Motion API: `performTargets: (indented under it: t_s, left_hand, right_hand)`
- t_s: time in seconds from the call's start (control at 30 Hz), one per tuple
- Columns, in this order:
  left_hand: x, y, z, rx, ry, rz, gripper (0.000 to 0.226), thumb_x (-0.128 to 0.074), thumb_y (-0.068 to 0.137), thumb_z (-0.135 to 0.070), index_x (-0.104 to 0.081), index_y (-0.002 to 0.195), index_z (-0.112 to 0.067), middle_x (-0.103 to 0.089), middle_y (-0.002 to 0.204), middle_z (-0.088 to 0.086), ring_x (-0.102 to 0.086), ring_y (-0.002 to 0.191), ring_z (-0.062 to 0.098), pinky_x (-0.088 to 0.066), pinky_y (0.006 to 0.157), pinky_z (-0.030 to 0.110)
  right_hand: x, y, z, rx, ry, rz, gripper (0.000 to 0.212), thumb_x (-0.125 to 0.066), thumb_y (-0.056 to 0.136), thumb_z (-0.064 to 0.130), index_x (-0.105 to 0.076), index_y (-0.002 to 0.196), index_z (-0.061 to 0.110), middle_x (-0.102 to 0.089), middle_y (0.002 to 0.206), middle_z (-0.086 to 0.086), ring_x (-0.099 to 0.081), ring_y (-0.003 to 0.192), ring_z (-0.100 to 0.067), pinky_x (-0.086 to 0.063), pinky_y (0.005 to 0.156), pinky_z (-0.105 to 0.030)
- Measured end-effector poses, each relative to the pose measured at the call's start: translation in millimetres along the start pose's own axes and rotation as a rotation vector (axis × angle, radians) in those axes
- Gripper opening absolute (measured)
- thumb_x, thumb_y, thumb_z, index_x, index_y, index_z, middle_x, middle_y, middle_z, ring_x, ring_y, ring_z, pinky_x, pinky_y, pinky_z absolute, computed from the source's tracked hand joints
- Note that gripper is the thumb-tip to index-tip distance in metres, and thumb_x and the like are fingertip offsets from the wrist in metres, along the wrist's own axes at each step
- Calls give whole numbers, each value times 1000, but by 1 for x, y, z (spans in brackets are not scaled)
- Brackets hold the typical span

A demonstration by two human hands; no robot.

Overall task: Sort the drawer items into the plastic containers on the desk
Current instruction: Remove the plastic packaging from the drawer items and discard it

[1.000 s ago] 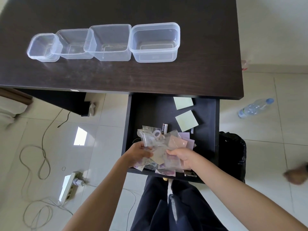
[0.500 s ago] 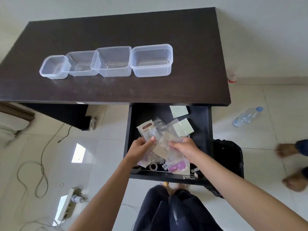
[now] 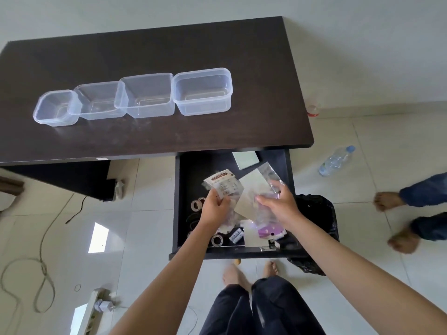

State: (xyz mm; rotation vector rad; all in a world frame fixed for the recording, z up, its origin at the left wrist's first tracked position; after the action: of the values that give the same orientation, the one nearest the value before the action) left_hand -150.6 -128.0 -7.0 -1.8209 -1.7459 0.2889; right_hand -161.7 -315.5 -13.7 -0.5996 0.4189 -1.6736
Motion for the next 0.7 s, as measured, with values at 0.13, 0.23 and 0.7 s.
performTargets:
  t_s: [0.13, 0.23, 0.7]
  left_hand:
    - [-37, 2, -14, -39, 62, 53, 18, -51, 90, -14, -52, 105, -25, -68, 105, 1, -67, 97, 24, -57, 84, 45]
    - [-73, -2, -31, -66, 65, 90, 18, -48, 92, -9, -52, 107, -18, -65, 99, -3, -64, 90, 17, -56, 71, 28]
    - [-298, -21, -35, 59, 26, 49, 21, -48, 88, -7, -54, 103, -21, -67, 103, 5, -65, 93, 29, -55, 80, 50]
  right_hand:
    - [40, 1, 3, -7, 20, -55, 62, -79, 76, 14, -47, 129, 14, -56, 115, 0, -58, 84, -4, -42, 62, -14]
    - [76, 2, 2, -32, 64, -109, 58, -79, 75, 10, -50, 125, 12, -61, 105, -2, -63, 79, -8, -46, 63, -18]
    - [276, 54, -65, -132, 25, -64, 70, -82, 71, 13, -48, 132, 5, -65, 115, -10, -66, 97, -24, -52, 93, -39]
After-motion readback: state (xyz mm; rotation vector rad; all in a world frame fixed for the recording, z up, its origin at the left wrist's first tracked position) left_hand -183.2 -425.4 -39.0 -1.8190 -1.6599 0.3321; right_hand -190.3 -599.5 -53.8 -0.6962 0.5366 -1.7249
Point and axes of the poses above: each hand's wrist, its own y-axis towards the middle knuckle, its own x-axis out of the back of the hand, z = x × y, the point moved 1 cm from there along y, towards the middle knuckle
